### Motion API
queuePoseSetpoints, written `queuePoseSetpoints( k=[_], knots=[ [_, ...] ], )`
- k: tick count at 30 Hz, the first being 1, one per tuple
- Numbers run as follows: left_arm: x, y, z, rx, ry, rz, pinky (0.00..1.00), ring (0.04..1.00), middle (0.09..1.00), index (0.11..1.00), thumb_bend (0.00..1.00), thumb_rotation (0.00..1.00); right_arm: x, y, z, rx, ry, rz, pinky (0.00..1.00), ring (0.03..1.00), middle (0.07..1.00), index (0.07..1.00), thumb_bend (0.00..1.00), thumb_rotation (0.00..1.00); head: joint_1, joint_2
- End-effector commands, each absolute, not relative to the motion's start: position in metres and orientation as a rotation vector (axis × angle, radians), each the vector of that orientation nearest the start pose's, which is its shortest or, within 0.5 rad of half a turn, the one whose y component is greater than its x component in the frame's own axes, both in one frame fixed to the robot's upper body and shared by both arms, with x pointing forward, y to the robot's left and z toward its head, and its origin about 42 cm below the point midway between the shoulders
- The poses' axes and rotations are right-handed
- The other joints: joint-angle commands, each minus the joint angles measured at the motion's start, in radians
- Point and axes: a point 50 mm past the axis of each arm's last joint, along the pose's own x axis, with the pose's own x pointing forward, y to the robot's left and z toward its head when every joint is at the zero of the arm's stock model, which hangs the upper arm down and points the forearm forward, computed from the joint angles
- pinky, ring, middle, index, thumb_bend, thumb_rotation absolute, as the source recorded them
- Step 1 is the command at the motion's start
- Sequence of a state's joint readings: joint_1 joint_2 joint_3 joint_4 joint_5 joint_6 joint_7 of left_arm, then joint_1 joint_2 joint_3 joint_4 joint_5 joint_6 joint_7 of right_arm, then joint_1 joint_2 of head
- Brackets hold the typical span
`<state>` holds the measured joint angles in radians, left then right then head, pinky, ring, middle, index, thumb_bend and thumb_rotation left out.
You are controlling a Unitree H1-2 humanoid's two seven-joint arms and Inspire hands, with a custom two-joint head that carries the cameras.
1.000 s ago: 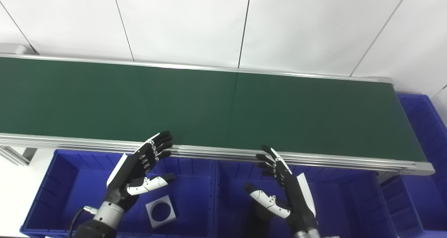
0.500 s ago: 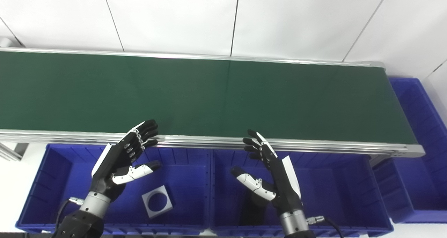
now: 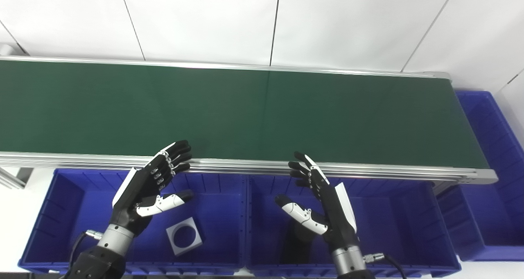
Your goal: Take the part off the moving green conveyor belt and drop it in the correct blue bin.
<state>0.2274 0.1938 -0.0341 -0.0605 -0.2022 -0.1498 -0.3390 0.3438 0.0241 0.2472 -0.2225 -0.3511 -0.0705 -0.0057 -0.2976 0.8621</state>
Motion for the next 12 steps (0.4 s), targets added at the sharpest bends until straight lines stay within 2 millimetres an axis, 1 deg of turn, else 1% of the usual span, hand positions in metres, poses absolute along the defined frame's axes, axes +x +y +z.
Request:
queuePoseSetpoints(
  k=[1,2,8,10,11,12],
  knots=[
    [0.2049,0.2604,0.0847,0.008,-0.055,-0.345,0.84,0.85,0.873,0.874,0.82,0.22,0.1735,-0.1531,0.0986,-0.259,-0.025,0.157,0.75,0.792,0.83,0.891,0.67,0.56,0.002,0.0],
    [0.205,0.2602,0.0847,0.008,-0.054,-0.347,0.83,0.84,0.868,0.872,0.82,0.21,0.1734,-0.1532,0.0985,-0.26,-0.026,0.157,0.75,0.791,0.831,0.888,0.67,0.57,0.001,0.0],
    [0.2055,0.2592,0.085,0.021,-0.063,-0.365,0.82,0.834,0.861,0.866,0.83,0.2,0.1734,-0.1532,0.0985,-0.258,-0.021,0.162,0.75,0.794,0.834,0.884,0.67,0.56,0.0,-0.002],
    [0.2056,0.2587,0.0852,0.036,-0.063,-0.372,0.83,0.838,0.866,0.864,0.85,0.21,0.1731,-0.1532,0.0987,-0.257,-0.019,0.166,0.75,0.798,0.838,0.879,0.67,0.56,0.007,-0.003],
    [0.2055,0.2586,0.0853,0.043,-0.062,-0.374,0.82,0.836,0.866,0.861,0.87,0.23,0.173,-0.1531,0.0988,-0.259,-0.019,0.167,0.75,0.799,0.841,0.877,0.67,0.54,0.007,-0.003],
    [0.2055,0.2584,0.0854,0.051,-0.069,-0.374,0.8,0.825,0.858,0.855,0.87,0.23,0.1727,-0.1529,0.0991,-0.263,-0.019,0.169,0.75,0.798,0.843,0.875,0.68,0.52,0.007,-0.003]
  ],
)
